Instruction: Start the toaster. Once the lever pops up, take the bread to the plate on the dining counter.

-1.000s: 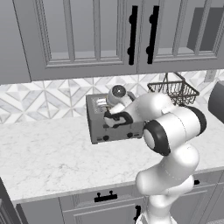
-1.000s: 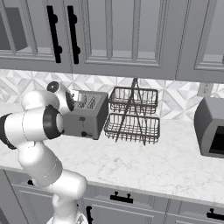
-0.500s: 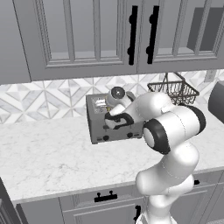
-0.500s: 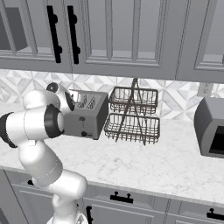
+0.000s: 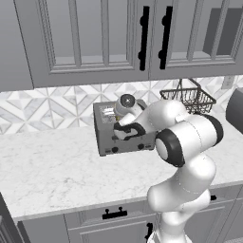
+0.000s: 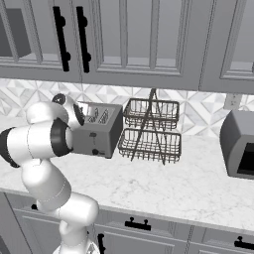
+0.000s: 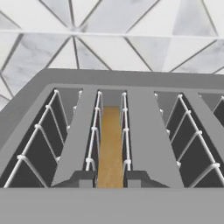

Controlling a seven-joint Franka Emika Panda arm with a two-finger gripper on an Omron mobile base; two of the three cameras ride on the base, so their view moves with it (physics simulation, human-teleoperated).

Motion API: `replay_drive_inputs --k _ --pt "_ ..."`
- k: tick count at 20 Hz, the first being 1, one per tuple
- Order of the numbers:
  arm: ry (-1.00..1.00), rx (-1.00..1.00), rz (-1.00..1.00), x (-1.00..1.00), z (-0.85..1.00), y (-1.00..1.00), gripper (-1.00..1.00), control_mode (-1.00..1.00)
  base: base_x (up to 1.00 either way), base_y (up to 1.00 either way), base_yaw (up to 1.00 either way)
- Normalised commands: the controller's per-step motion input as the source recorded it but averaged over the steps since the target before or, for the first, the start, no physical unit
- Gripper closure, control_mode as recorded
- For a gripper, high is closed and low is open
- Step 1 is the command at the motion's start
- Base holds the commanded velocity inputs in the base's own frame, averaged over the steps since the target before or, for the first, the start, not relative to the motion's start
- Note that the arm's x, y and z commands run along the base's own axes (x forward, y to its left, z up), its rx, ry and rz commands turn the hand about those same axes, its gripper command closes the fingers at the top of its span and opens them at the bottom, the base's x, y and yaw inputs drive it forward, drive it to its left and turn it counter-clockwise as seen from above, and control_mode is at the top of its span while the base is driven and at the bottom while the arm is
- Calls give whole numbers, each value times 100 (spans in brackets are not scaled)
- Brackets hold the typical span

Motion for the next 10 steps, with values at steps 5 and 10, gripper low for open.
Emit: replay_drive_inputs --k 5,10 --pt "0 0 0 -3 8 0 100 -100 0 0 0" --pt "0 0 0 -33 46 1 100 -100 0 0 0"
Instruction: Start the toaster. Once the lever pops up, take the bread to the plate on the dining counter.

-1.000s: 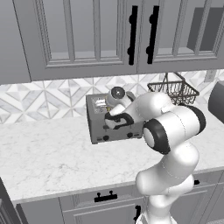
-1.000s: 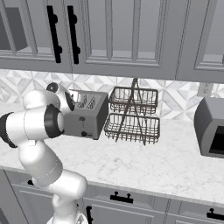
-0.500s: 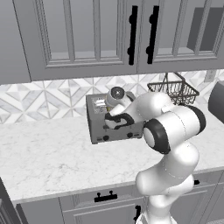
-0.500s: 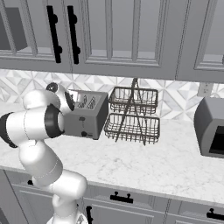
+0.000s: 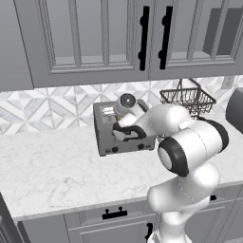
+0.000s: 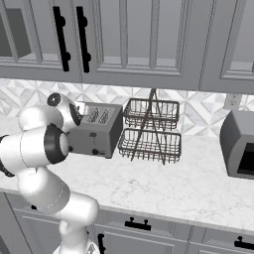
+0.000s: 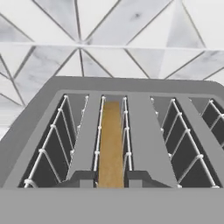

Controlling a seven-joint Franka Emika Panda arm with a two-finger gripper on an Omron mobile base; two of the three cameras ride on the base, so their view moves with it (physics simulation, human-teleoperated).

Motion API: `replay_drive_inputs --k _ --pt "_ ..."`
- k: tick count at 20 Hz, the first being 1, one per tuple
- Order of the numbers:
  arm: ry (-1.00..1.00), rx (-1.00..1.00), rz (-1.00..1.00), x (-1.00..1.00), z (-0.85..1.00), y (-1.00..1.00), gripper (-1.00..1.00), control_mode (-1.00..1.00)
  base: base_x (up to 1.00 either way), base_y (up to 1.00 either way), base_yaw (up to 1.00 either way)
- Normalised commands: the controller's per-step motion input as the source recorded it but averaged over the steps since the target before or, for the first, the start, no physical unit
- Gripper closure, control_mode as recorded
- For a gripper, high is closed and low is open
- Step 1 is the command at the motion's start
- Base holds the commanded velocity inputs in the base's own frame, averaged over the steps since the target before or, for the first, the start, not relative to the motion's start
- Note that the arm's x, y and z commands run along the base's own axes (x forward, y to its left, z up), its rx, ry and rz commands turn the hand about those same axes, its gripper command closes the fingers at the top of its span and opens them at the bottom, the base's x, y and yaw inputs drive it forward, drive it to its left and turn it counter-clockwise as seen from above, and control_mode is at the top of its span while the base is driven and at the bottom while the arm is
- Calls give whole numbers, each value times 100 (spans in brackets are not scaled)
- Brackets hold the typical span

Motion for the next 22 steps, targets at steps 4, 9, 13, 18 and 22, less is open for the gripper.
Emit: replay_drive_inputs --k 4,9,13,18,22 --pt "-1 0 0 -37 52 2 100 -100 0 0 0" --pt "0 0 0 -17 85 0 100 -100 0 0 0" --pt "1 0 0 -21 54 0 100 -100 0 0 0" --pt "3 0 0 -57 16 0 100 -100 0 0 0" --pt "0 0 0 -73 0 0 100 -100 0 0 0"
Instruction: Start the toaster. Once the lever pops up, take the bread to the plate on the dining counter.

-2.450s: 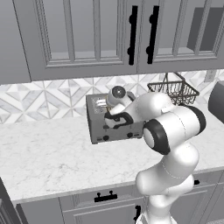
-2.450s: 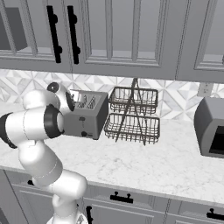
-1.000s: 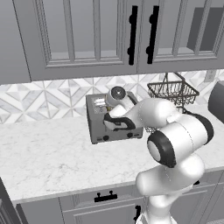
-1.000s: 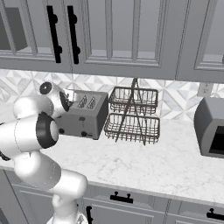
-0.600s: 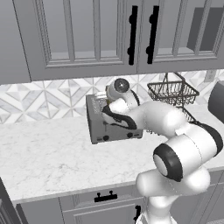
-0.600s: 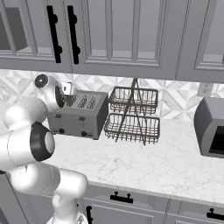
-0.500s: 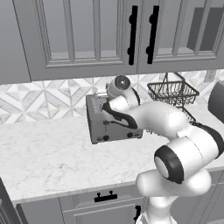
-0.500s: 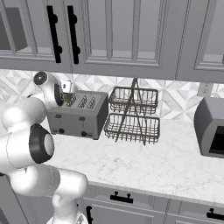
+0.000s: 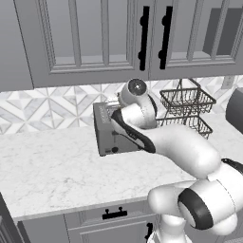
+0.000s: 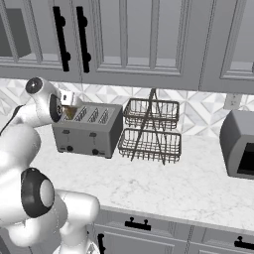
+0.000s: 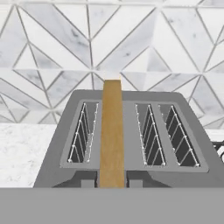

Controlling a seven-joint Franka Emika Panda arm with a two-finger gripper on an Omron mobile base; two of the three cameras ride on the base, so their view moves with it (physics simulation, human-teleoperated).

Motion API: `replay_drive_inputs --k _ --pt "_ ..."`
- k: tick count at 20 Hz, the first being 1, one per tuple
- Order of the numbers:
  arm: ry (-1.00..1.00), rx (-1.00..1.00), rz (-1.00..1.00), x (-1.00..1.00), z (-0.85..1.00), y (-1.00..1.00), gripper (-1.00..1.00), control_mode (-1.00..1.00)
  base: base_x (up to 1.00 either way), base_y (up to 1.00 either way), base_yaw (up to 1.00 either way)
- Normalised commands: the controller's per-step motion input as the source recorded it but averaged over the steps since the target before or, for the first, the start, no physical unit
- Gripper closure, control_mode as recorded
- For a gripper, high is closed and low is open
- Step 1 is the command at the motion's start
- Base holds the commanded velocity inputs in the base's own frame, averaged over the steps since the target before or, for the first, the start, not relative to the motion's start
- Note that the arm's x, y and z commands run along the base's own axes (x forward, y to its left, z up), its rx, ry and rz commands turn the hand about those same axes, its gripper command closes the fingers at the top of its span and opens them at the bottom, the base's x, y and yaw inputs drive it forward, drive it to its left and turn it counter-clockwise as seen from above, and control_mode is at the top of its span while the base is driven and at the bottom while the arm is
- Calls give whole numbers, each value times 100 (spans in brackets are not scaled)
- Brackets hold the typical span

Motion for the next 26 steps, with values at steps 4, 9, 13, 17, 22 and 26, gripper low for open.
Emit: replay_drive_inputs --k 4,9,13,17,22,26 --pt "0 0 0 -69 12 0 100 -100 0 0 0" --pt "1 -1 0 -79 48 -2 100 -100 0 0 0" --pt "11 -3 0 -79 54 -10 100 -100 0 0 0" --pt "10 0 0 -85 16 -25 100 -100 0 0 0" --pt "-1 2 0 -78 -15 -77 100 -100 0 0 0" --pt "-5 5 1 -25 -16 -92 100 -100 0 0 0"
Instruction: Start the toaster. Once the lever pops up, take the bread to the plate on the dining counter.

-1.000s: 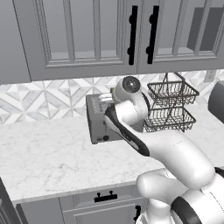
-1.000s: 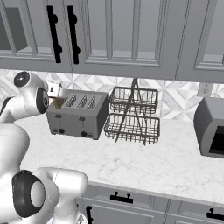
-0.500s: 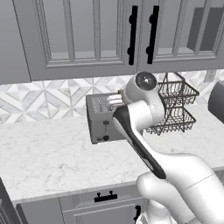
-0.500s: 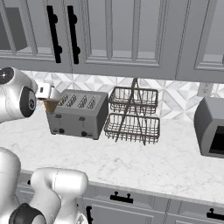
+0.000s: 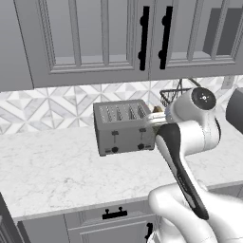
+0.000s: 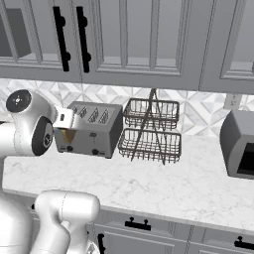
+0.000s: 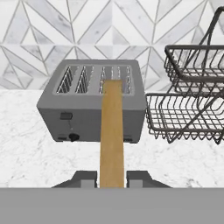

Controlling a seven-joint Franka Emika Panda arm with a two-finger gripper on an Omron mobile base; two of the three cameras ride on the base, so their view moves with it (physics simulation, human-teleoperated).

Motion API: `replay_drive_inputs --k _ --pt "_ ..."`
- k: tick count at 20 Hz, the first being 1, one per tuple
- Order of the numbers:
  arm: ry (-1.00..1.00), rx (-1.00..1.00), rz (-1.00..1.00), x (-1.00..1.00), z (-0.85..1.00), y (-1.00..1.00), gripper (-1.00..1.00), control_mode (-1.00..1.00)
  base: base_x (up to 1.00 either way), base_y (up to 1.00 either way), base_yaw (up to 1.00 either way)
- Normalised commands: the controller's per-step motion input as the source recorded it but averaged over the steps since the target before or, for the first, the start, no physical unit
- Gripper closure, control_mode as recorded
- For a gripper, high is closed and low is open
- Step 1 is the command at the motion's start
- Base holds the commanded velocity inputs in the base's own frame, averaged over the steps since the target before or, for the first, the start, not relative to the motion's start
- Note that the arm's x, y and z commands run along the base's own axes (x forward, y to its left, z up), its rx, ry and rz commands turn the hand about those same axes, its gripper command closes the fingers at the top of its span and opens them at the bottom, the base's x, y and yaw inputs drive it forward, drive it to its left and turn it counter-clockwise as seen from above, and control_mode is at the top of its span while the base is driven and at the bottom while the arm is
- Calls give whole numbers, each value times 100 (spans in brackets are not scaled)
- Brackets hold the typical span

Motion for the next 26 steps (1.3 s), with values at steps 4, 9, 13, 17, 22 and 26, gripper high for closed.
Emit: replay_drive_inputs --k 4,9,13,17,22,26 --pt "-1 1 1 -27 -2 -39 100 -100 0 0 0" --pt "0 0 0 -2 0 0 100 -100 0 0 0" --pt "0 0 0 0 0 0 100 100 -29 0 0" --pt "0 0 0 0 0 0 100 100 -99 0 0" --pt "0 0 0 0 0 0 100 100 -87 0 -14" --pt "0 0 0 0 0 0 100 100 -13 0 -61"
